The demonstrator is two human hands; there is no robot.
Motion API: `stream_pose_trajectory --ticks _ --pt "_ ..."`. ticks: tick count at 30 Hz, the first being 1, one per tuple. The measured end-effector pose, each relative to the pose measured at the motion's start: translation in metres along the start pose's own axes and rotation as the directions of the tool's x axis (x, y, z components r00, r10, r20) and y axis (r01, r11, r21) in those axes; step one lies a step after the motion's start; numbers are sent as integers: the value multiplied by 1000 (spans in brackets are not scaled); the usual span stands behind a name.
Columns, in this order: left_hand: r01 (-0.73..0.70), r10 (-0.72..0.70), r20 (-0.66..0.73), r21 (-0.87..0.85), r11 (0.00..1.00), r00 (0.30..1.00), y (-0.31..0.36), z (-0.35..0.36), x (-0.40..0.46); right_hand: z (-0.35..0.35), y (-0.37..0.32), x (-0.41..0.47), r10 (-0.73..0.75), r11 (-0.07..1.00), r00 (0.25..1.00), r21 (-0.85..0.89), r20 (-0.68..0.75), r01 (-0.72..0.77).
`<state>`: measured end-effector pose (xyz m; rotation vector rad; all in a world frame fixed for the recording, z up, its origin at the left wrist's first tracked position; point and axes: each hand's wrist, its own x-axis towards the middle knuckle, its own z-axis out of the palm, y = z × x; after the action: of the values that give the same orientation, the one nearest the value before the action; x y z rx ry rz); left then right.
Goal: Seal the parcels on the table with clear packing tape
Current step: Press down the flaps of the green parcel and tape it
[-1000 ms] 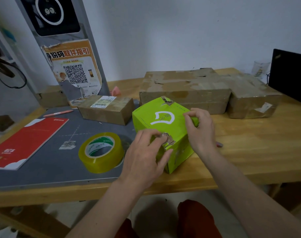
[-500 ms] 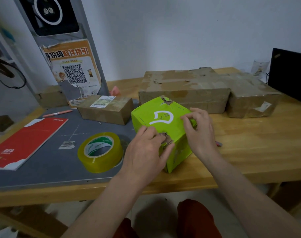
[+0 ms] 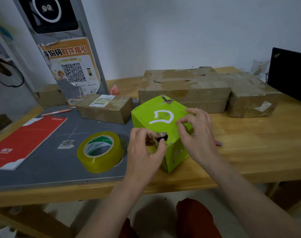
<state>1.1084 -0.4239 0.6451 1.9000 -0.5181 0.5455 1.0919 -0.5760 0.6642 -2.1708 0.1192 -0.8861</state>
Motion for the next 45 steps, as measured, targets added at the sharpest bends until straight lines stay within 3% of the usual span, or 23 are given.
stream_pose_trajectory --ticks 4,9,11,14,18,21,28,32,38,45 --pt "39 -45 -80 -77 996 996 -1 2 -7 -1 -7 -2 -145 989 989 -12 9 146" --pt "64 -73 -111 -79 995 991 -5 5 -10 -8 -22 -1 -122 954 971 -244 206 172" --pt "61 -71 -116 -92 994 991 -5 8 -10 -17 -38 9 -70 907 931 -365 358 209" --pt "51 -69 -142 -129 990 987 -3 11 -8 -19 -57 30 -85 753 832 -511 549 415" --pt "62 -88 -154 -163 985 984 1 12 -8 -9 -70 41 -147 600 737 -533 660 597" --pt "84 -115 -156 -194 977 981 1 12 -9 -7 -65 45 -181 611 686 -466 704 640" --pt "-27 9 -244 -71 997 970 -1 3 -4 -5 -42 54 -267 822 709 -230 653 521" --pt "-78 85 -226 41 996 970 -1 -6 0 0 -36 57 -252 953 751 21 611 303" --pt "-347 387 -85 300 889 918 -8 -14 1 11 -34 60 -201 977 748 72 632 202" --pt "-363 328 155 441 821 932 4 -24 12 12 -34 66 -194 981 697 130 690 144"
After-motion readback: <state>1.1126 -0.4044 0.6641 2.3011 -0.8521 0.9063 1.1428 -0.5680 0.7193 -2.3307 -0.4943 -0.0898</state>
